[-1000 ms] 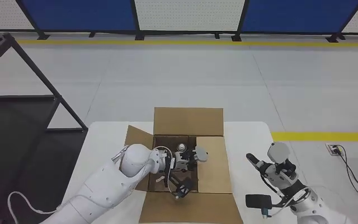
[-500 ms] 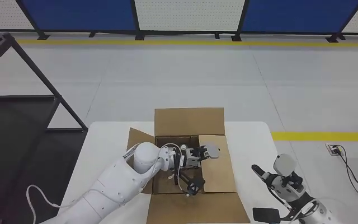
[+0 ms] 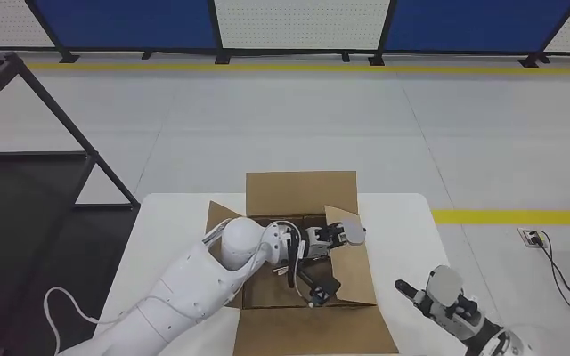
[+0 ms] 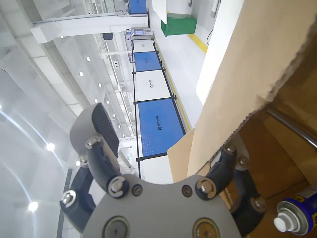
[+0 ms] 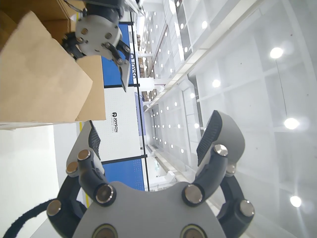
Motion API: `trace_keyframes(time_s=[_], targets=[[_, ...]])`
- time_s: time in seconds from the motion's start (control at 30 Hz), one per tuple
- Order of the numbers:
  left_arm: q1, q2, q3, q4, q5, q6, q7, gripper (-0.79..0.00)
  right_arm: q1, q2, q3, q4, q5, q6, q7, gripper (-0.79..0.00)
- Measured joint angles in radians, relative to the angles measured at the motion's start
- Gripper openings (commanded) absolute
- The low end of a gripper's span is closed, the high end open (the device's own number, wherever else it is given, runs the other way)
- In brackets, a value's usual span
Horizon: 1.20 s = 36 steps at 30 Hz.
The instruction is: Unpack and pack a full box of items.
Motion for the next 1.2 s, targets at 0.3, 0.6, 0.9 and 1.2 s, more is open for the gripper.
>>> trace_keyframes(time_s=[0.3, 0.6, 0.9, 1.2], targets=[[-0.041, -0.031, -0.008, -0.032, 0.009, -0.038, -0.043, 0.000, -0.012, 0.010, -0.009, -0.024, -0.056, -0.015, -0.031, 0.000], [-0.116, -0.110, 0.037, 0.070, -0.032, -0.033, -0.053, 0.000, -0.020, 0.010, -0.009, -0.027, -0.049, -0.009, -0.008, 0.000], [-0.176, -0.210, 0.093, 0.224, -0.096, -0.001, -0.018, 0.000, -0.123, 0.008, 0.054, -0.049, -0.006, 0.150, 0.028, 0.000], [-0.210, -0.311, 0.136, 0.389, -0.143, 0.036, 0.011, 0.000, -0.236, 0.005, 0.117, -0.108, 0.008, 0.217, 0.050, 0.000]])
